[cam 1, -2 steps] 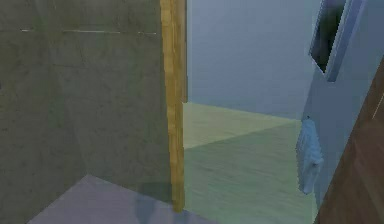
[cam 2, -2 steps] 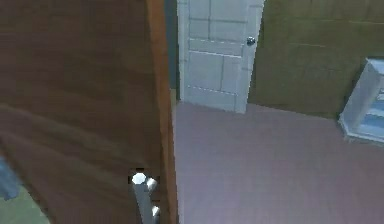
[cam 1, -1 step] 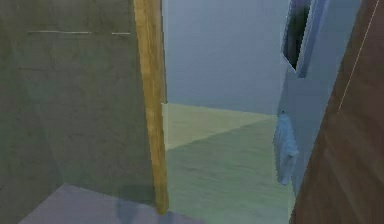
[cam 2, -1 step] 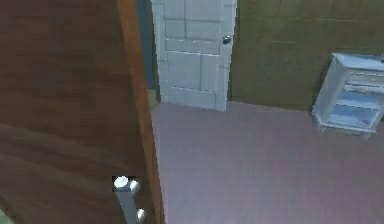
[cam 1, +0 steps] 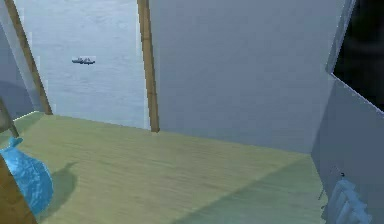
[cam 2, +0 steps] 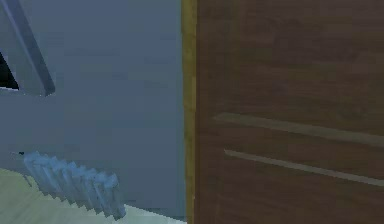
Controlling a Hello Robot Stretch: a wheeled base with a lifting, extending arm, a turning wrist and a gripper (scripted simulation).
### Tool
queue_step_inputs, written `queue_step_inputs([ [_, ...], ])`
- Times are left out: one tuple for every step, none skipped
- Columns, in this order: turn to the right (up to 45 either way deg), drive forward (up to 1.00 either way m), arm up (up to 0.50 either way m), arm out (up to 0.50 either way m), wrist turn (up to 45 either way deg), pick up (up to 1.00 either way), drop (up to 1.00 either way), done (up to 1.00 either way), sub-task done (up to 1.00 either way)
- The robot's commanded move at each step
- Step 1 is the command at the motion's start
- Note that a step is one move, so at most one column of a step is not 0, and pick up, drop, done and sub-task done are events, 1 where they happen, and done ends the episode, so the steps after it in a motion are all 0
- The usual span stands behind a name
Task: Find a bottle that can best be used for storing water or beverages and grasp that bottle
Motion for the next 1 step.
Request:
queue_step_inputs([
  [9.0, 0.0, 0.0, 0.0, 0.0, 0.0, 0.0, 0.0, 0.0],
])
